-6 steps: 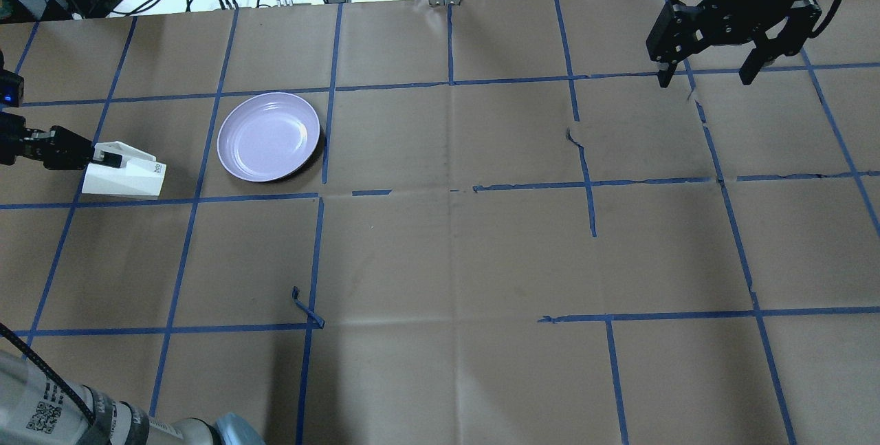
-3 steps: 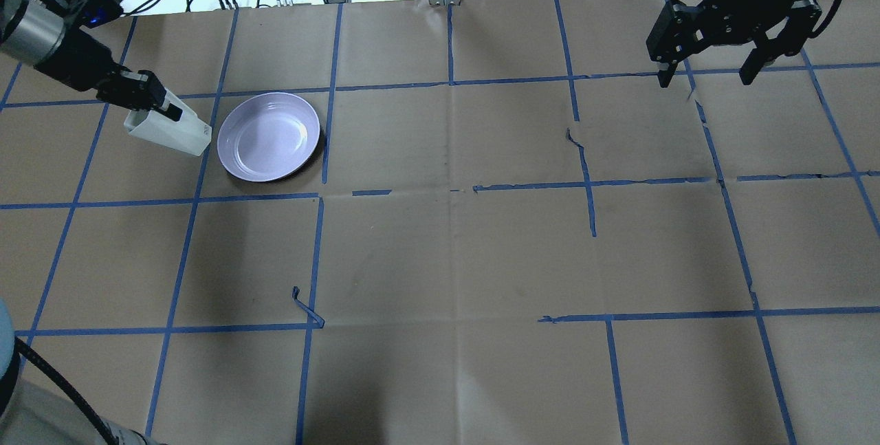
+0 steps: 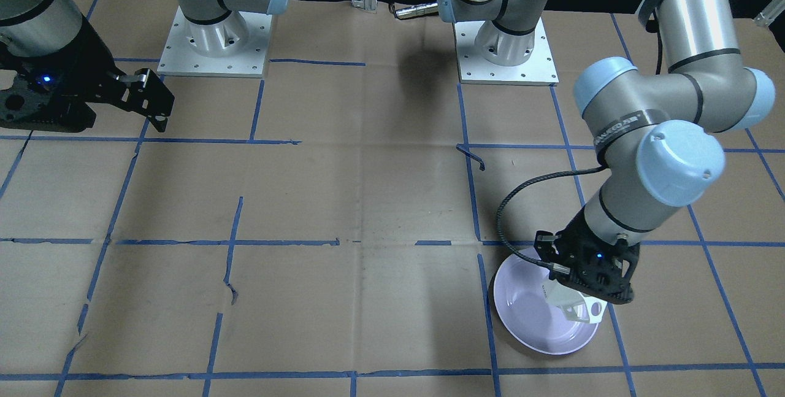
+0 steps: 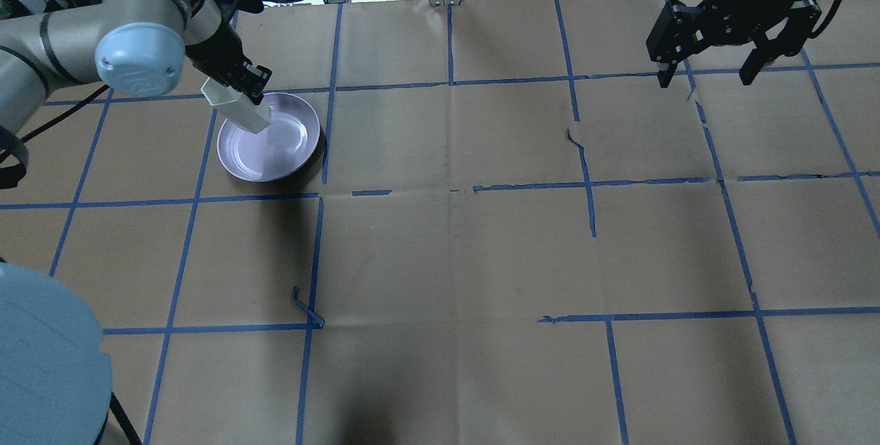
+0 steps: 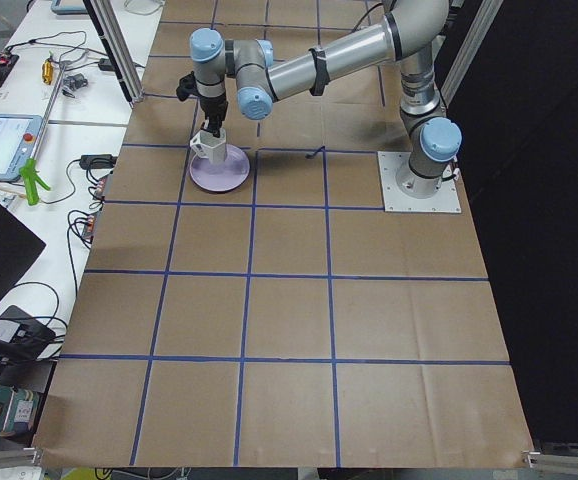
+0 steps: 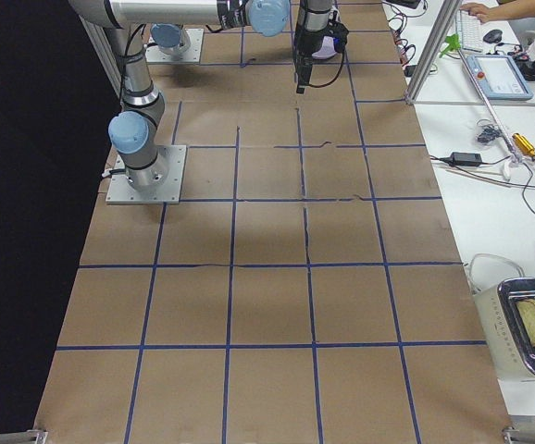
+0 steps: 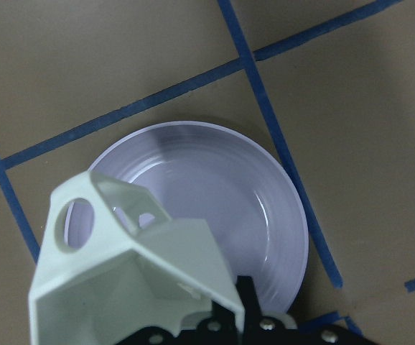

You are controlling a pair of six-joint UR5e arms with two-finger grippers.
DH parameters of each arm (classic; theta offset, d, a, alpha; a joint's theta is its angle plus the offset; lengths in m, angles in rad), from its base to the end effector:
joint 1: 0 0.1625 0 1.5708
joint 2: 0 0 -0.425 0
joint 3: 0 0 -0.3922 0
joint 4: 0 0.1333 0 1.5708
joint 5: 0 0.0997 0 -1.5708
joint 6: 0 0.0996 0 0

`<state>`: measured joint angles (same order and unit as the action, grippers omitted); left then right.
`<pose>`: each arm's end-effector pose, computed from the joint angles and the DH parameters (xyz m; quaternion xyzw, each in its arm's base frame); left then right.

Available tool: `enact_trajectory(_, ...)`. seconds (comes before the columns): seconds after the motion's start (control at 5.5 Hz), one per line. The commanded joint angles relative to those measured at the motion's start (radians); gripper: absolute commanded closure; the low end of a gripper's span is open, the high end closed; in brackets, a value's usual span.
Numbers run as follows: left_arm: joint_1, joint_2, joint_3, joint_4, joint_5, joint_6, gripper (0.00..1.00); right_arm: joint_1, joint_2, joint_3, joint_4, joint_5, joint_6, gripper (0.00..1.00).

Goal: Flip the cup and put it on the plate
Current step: 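Rotate the cup upright over the plate with the left gripper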

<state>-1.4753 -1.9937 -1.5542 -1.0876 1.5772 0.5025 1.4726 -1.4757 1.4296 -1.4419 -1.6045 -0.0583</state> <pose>-0.0709 -0.6515 0.3034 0.2018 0.9787 -0.0358 0.0144 0.0780 -0.5335 0.4962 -0.0192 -0.9988 -0.0426 0.0136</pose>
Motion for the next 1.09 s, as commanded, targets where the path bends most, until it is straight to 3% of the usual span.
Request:
enact_trajectory(0.0,-0.034,-0.025,-0.062,0.063,0.041,0.017,1.00,0.000,0.000,0.000,0.000,0.000,0.000,0.00)
enact_trajectory(0.73,-0.020,-0.036,-0.110,0.115,0.043,0.053,0.96,0.000,0.000,0.000,0.000,0.000,0.000,0.00)
enact_trajectory(0.91,-0.020,-0.039,-0.109,0.117,0.041,0.053,0.11,0.000,0.000,0.000,0.000,0.000,0.000,0.00)
